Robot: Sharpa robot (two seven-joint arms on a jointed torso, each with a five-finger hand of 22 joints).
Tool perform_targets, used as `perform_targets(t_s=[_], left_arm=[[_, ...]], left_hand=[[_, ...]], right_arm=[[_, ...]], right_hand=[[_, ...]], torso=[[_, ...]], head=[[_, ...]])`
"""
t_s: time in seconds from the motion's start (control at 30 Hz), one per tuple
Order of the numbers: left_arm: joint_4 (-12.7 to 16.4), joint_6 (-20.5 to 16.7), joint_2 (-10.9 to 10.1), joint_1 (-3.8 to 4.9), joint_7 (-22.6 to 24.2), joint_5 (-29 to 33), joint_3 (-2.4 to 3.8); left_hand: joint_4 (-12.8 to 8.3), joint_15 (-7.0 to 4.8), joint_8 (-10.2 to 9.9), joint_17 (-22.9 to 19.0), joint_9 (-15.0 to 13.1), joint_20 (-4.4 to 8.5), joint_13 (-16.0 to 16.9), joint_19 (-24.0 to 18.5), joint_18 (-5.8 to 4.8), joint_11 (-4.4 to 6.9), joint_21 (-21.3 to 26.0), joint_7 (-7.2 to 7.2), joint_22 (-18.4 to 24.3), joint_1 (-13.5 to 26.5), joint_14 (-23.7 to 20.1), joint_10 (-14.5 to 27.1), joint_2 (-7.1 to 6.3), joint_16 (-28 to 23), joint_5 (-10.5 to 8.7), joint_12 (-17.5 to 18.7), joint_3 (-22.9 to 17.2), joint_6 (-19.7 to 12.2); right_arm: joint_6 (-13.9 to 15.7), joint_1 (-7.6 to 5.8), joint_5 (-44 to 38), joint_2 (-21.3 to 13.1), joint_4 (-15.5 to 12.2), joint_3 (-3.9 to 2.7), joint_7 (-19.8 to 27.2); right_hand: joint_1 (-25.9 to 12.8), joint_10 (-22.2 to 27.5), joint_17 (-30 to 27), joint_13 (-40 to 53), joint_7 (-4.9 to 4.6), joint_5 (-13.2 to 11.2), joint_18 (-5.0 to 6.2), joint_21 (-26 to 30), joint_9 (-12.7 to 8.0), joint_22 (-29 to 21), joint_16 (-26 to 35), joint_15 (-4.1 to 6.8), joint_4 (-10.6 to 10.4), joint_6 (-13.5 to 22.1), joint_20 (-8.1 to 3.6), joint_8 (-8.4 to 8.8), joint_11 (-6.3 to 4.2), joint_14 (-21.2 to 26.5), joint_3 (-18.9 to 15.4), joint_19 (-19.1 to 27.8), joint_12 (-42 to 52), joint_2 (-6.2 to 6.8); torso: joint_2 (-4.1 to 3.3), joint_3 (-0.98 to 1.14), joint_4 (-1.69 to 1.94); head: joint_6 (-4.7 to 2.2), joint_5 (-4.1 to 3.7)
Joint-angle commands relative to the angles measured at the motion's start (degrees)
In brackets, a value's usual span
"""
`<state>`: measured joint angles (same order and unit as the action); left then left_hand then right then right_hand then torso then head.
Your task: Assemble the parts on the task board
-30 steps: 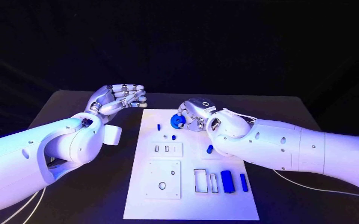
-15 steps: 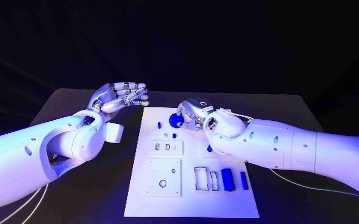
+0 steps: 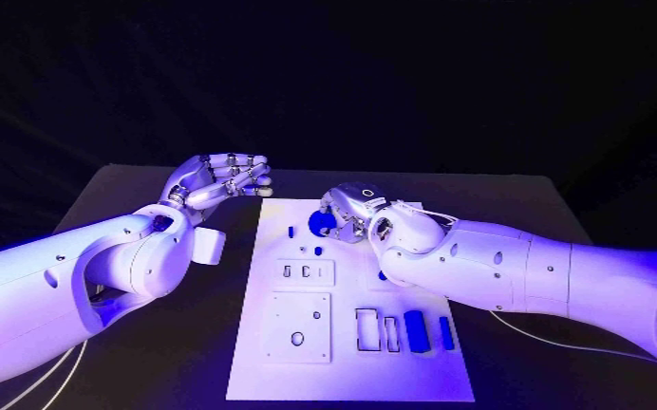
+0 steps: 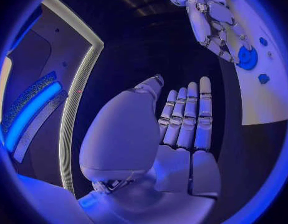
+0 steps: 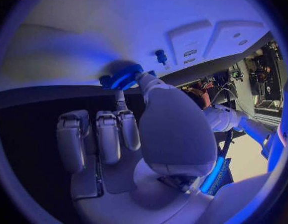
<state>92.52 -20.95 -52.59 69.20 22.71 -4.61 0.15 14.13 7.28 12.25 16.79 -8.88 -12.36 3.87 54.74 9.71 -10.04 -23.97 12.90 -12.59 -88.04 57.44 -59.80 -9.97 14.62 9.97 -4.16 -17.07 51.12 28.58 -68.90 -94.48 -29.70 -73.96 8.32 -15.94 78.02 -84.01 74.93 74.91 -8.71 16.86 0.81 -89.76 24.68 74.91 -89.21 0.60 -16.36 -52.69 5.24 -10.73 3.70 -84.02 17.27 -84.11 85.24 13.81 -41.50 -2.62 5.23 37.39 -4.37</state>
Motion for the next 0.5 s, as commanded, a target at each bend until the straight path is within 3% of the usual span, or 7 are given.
perform_targets(t_s=[0.03,0.2,0.27,0.5], left_arm=[[0.09,1.14,0.11,0.10,0.05,0.09,0.05],[0.09,1.20,0.07,0.11,-0.06,0.08,0.05],[0.12,1.22,0.04,0.11,-0.11,0.07,0.05],[0.12,1.21,0.00,0.11,-0.20,0.05,0.05]], left_hand=[[-0.32,0.05,-0.23,0.12,-0.08,0.05,0.00,-0.40,0.35,-0.08,-0.29,0.37,-0.13,-0.10,-0.50,-0.06,0.15,-0.40,-0.22,0.32,0.00,-0.33],[-0.32,0.07,-0.25,0.15,-0.08,0.04,-0.01,-0.46,0.34,-0.10,-0.33,0.40,-0.16,-0.05,-0.54,-0.03,0.13,-0.42,-0.24,0.34,0.01,-0.36],[-0.33,0.09,-0.28,0.18,-0.07,0.03,-0.02,-0.55,0.32,-0.13,-0.39,0.43,-0.21,-0.01,-0.61,0.02,0.12,-0.47,-0.24,0.36,0.01,-0.40],[-0.36,0.13,-0.31,0.22,-0.07,0.02,-0.03,-0.67,0.30,-0.15,-0.45,0.45,-0.26,0.01,-0.71,0.07,0.12,-0.54,-0.24,0.39,0.00,-0.44]], right_arm=[[-2.63,0.12,0.38,0.12,0.00,0.05,0.99],[-4.04,0.12,2.24,-0.13,-0.16,0.07,1.94],[-4.67,0.12,2.89,-0.30,-0.21,0.08,2.34],[-5.89,0.12,3.77,-0.61,0.06,0.13,2.61]], right_hand=[[-2.08,-0.64,12.19,9.26,-0.45,-2.73,-0.81,-0.24,-0.47,15.09,-0.01,-0.79,-0.03,1.72,0.83,1.12,0.73,-5.37,-1.10,-5.89,-0.47,0.28],[-7.11,-0.75,12.43,9.44,-0.59,-1.13,-0.81,-0.24,-0.77,15.09,-0.09,-1.05,-0.37,1.51,1.22,1.40,0.91,-5.42,-3.61,-5.89,-0.36,-1.36],[-10.81,-0.99,12.64,9.71,-0.51,0.02,-0.81,-0.24,-0.92,15.09,-0.15,-1.02,-0.45,1.10,1.24,1.42,0.87,-5.46,-4.42,-5.89,-0.14,-2.80],[-11.98,-1.24,12.83,9.99,-0.43,0.62,-0.81,-0.24,-0.95,15.09,-0.20,-0.99,-0.42,0.75,1.22,1.34,0.81,-5.50,-4.39,-5.89,0.10,-3.33]], torso=[[0.00,-0.03,0.01],[-0.01,-0.01,-0.02],[-0.04,-0.02,-0.04],[-0.01,0.00,-0.08]], head=[[-0.11,0.05],[-0.12,0.26],[0.00,0.23],[0.00,0.22]])
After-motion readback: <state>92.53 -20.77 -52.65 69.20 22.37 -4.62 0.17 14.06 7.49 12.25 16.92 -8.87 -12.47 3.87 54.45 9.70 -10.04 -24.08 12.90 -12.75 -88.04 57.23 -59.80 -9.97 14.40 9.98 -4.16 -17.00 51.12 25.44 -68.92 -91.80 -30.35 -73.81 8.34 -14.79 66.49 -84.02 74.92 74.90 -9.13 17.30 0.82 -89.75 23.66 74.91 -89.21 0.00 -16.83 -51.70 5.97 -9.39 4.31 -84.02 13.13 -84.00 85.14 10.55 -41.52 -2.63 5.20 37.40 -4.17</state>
